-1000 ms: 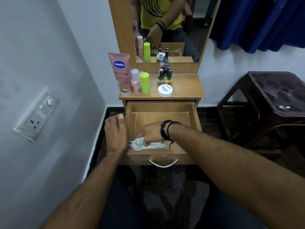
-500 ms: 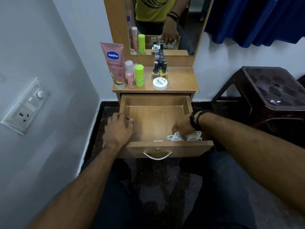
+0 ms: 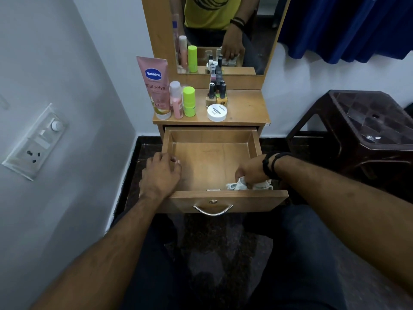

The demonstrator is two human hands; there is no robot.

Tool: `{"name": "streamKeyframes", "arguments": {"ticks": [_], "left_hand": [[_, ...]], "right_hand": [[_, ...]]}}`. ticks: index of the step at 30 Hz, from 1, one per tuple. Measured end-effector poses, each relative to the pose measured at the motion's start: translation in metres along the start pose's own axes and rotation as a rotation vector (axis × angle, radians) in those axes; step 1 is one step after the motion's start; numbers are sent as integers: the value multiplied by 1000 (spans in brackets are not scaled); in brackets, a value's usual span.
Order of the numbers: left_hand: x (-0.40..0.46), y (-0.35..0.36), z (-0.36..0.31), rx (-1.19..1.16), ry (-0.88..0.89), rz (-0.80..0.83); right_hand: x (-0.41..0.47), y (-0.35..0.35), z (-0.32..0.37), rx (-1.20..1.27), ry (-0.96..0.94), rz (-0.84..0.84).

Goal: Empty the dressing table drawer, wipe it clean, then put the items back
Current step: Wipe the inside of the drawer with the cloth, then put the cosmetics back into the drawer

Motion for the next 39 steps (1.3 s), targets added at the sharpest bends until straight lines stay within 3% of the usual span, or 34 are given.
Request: {"name": "streamKeyframes", "arguments": {"ticks": [2, 5, 9, 11, 13, 15, 19, 24, 28, 34, 39], "left_hand": [[1, -4, -2, -13, -1, 36], [3, -15, -15, -11, 84, 43], [2, -32, -55, -290, 231, 28], [-3, -43, -75, -557, 176, 187], [-9, -45, -91, -804, 17, 451], [-12, -42, -97, -836, -77, 606], [-7, -32, -99, -791, -93, 659], [1, -34, -104, -721, -66, 726], [15, -37, -122, -640, -7, 723], [69, -56, -184, -442, 172, 461], [116, -106, -231, -141, 267, 50]], "right_hand": [[0, -3, -3, 91, -55, -56], [5, -12, -10, 417, -171, -194], [12, -17, -15, 1225, -308, -153], [16, -15, -15, 1555, -378, -80], [15, -13, -12, 1802, -432, -32], [14, -10, -12, 1979, -475, -8], [14, -6, -19, 1976, -439, -61], [18, -16, -46, 1711, -234, -330], [13, -22, -74, 1604, -123, -313], [15, -46, -117, 1643, -54, -626], [10, -112, -127, 1711, -70, -830]]}}
Point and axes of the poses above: each hand's wrist, its own x-axis towards the middle knuckle, its own y-axis out of the palm, z = x × y, the point moved 3 cm from there along x, towards the middle knuckle, and after that the axes turned 14 degrees about x, right-handed, at the moved point
